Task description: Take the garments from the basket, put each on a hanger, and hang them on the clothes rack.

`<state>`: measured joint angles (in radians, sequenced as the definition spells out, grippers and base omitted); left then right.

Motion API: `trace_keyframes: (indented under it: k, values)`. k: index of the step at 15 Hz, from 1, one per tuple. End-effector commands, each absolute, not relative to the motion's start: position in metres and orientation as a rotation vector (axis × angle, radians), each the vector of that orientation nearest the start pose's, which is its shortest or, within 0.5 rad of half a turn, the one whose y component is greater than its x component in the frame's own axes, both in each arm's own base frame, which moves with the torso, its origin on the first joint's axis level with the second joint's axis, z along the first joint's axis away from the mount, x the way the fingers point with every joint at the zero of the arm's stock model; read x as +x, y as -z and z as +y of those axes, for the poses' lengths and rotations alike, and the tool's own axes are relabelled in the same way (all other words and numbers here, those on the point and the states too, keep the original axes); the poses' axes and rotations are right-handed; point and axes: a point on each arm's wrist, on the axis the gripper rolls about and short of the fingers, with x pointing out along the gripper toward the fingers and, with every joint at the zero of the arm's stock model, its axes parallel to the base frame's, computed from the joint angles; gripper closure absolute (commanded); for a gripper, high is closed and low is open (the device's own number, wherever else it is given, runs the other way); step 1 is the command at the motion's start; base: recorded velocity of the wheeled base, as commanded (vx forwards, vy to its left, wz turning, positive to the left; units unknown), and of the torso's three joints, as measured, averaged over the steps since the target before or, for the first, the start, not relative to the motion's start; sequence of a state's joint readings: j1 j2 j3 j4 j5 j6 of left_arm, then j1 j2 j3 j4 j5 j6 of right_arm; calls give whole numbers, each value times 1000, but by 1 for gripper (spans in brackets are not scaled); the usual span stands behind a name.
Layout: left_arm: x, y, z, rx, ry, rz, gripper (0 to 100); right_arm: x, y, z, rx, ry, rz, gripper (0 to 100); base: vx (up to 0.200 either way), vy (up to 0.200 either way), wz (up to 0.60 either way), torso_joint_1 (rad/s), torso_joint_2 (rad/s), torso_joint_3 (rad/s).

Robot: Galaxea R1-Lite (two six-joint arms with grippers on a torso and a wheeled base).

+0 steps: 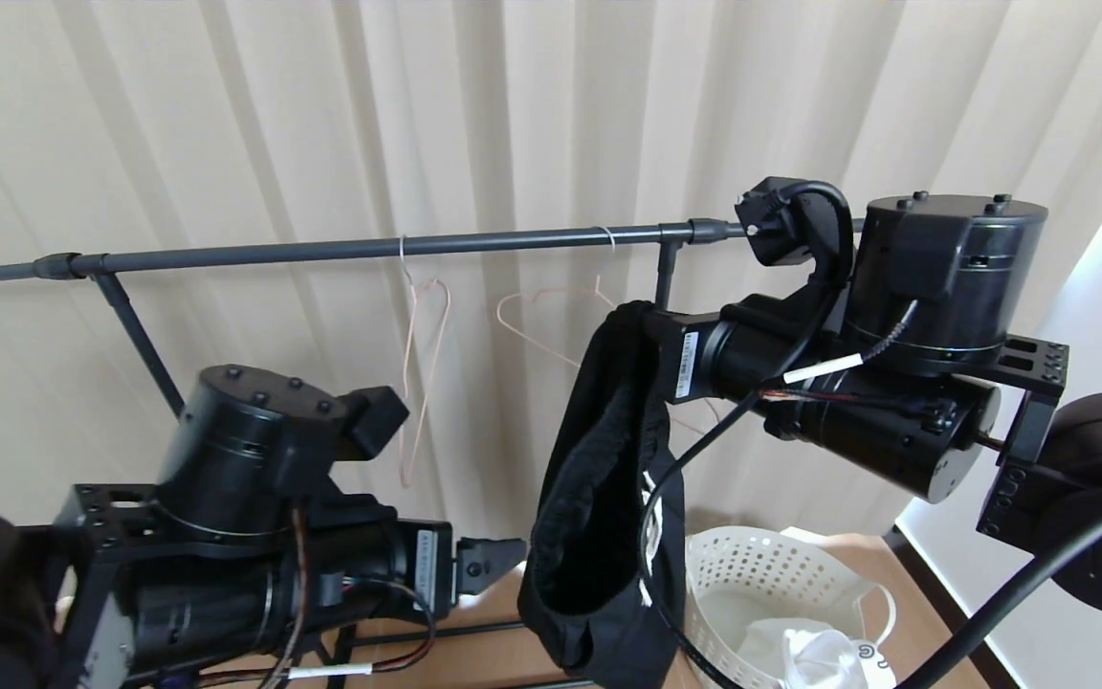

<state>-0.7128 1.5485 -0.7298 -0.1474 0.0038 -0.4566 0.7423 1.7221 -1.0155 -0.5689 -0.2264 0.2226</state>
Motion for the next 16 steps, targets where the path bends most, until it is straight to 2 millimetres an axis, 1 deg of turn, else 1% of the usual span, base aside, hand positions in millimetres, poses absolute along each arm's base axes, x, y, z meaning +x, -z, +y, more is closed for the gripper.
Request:
trace_keyframes:
  k: [1, 2, 3, 4, 5, 6, 7, 9, 10, 11, 13, 14, 15, 16]
  values:
    - [202, -139, -201, -172, 516, 859, 0, 244, -226, 228, 156, -519, 180, 100, 0, 0, 0, 0, 0, 0]
    - [207, -135, -213, -187, 501, 870, 0, 243, -227, 228, 156, -521, 179, 100, 0, 0, 0, 0, 0, 0]
    - [210, -132, -219, -188, 484, 870, 0, 242, -226, 229, 155, -522, 182, 100, 0, 0, 0, 0, 0, 0]
    - [215, -125, -226, -176, 446, 867, 0, 240, -227, 230, 157, -529, 180, 100, 0, 0, 0, 0, 0, 0]
    - [224, -114, -234, -150, 368, 855, 0, 238, -230, 229, 160, -516, 171, 100, 0, 0, 0, 0, 0, 0]
    - [228, -108, -237, -150, 326, 855, 0, 238, -231, 229, 160, -501, 164, 100, 0, 0, 0, 0, 0, 0]
    - [229, -104, -238, -146, 302, 857, 0, 237, -233, 228, 163, -499, 158, 100, 0, 0, 0, 0, 0, 0]
    - [226, -94, -232, -112, 236, 862, 0, 234, -239, 225, 170, -498, 143, 100, 0, 0, 0, 0, 0, 0]
    - [226, -94, -232, -112, 236, 862, 0, 234, -239, 225, 170, -498, 143, 100, 0, 0, 0, 0, 0, 0]
    - [222, -88, -226, -89, 194, 865, 0, 231, -245, 220, 179, -496, 125, 100, 0, 0, 0, 0, 0, 0]
    - [219, -86, -222, -82, 161, 855, 0, 234, -249, 213, 181, -474, 112, 100, 0, 0, 0, 0, 0, 0]
    - [218, -91, -221, -91, 148, 833, 0, 238, -248, 209, 180, -454, 111, 100, 0, 0, 0, 0, 0, 0]
    - [218, -99, -219, -104, 149, 811, 100, 240, -248, 207, 178, -442, 111, 100, 0, 0, 0, 0, 0, 0]
    - [217, -110, -216, -122, 159, 784, 100, 242, -248, 204, 173, -430, 110, 100, 0, 0, 0, 0, 0, 0]
